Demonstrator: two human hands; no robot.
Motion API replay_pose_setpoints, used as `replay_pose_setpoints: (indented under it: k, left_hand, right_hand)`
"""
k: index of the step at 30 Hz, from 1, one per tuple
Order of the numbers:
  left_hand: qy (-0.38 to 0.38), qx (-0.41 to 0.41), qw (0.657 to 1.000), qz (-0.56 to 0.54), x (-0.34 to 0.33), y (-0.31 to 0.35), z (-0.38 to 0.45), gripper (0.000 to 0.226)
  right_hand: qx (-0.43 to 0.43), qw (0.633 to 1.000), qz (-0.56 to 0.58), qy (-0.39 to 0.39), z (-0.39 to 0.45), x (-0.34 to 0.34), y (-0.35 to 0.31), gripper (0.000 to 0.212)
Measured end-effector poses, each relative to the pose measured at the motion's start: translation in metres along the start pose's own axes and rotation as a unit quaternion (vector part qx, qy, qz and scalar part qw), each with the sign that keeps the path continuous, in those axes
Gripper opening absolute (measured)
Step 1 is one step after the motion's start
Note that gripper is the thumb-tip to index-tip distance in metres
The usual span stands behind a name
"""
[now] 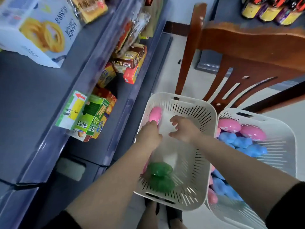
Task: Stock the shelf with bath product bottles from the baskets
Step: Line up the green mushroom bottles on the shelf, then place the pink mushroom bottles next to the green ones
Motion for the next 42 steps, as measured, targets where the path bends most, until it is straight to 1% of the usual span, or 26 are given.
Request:
replay_pose_setpoints:
  k: [4,6,8,12,14,16,18,20,21,25,27,28,30,31,33,34,36,39,40,42]
  left_hand:
    - [0.013,0.037,0.999,-0.038,-0.022,-0.013,0.051,0.037]
    - [0.017,0.054,0.996,-0.071,-0.034,-0.016,0.07,0.048]
    - [0.008,0.073,0.993,-0.091,-0.045,-0.017,0.086,0.06]
    - [-0.012,0.078,0.989,-0.126,-0.061,-0.015,0.109,0.075]
    - [-0.012,0.071,0.989,-0.129,-0.067,-0.014,0.119,0.076]
    - [-0.011,0.08,0.988,-0.131,-0.069,-0.015,0.127,0.073]
    - [-0.003,0.08,0.987,-0.138,-0.07,-0.018,0.137,0.063]
    - [0.008,0.065,0.986,-0.154,-0.071,-0.021,0.142,0.049]
    - [0.013,0.055,0.984,-0.167,-0.071,-0.022,0.142,0.046]
    - [0.01,-0.001,0.975,-0.222,-0.063,-0.019,0.122,0.048]
    - [0.01,-0.04,0.967,-0.252,-0.056,-0.015,0.109,0.048]
    - [0.008,-0.052,0.96,-0.277,-0.05,-0.012,0.103,0.049]
    - [0.007,-0.071,0.954,-0.291,-0.037,-0.007,0.09,0.049]
    - [0.004,-0.069,0.952,-0.299,-0.029,-0.004,0.081,0.045]
    - [-0.003,-0.072,0.929,-0.364,-0.01,0.003,0.057,0.037]
    - [-0.002,-0.084,0.924,-0.374,0.001,0.007,0.043,0.039]
    - [0.015,-0.124,0.926,-0.357,0.027,0.014,0.014,0.046]
    - [0.036,-0.153,0.905,-0.395,0.071,0.025,-0.029,0.067]
    - [0.049,-0.162,0.903,-0.396,0.086,0.028,-0.044,0.067]
    - [0.077,-0.176,0.899,-0.393,0.115,0.031,-0.075,0.059]
  right_hand:
    - [-0.012,0.997,0.07,0.02,0.055,-0.015,0.02,0.055]
    - [-0.016,0.994,0.102,0.028,0.077,-0.021,0.027,0.056]
    - [-0.014,0.99,0.134,0.026,0.098,-0.028,0.03,0.062]
    - [-0.013,0.983,0.183,-0.016,0.134,-0.042,0.034,0.087]
    - [-0.01,0.979,0.201,-0.028,0.146,-0.048,0.039,0.094]
    - [-0.005,0.974,0.223,-0.036,0.153,-0.053,0.045,0.096]
    - [0.002,0.969,0.245,-0.04,0.154,-0.055,0.05,0.095]
    - [-0.001,0.965,0.261,-0.031,0.154,-0.057,0.054,0.096]
    - [-0.006,0.963,0.267,-0.028,0.152,-0.056,0.055,0.096]
    - [-0.012,0.959,0.282,0.001,0.136,-0.043,0.052,0.084]
    - [0.001,0.957,0.289,0.014,0.122,-0.031,0.048,0.08]
    - [0.008,0.956,0.293,0.019,0.114,-0.024,0.046,0.078]
    - [0.028,0.953,0.302,0.031,0.092,-0.007,0.038,0.074]
    - [0.041,0.951,0.304,0.035,0.081,0.002,0.033,0.073]
    - [0.064,0.948,0.31,0.04,0.055,0.021,0.019,0.07]
    - [0.074,0.946,0.312,0.042,0.042,0.029,0.011,0.068]
    - [0.092,0.944,0.314,0.049,0.018,0.046,-0.006,0.068]
    - [0.118,0.941,0.314,0.049,-0.021,0.073,-0.034,0.069]
    - [0.13,0.94,0.312,0.049,-0.034,0.082,-0.044,0.07]
    - [0.161,0.938,0.303,0.051,-0.064,0.101,-0.067,0.07]
Point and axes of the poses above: each hand's wrist, its own z-axis towards the middle knuckle, its own x-axis out of the back of the hand, y = z × x, the point moved 3 cm from there along z, towards the middle knuckle, and after that the axes turned 6 degrees about -y, right-handed, at the moved point
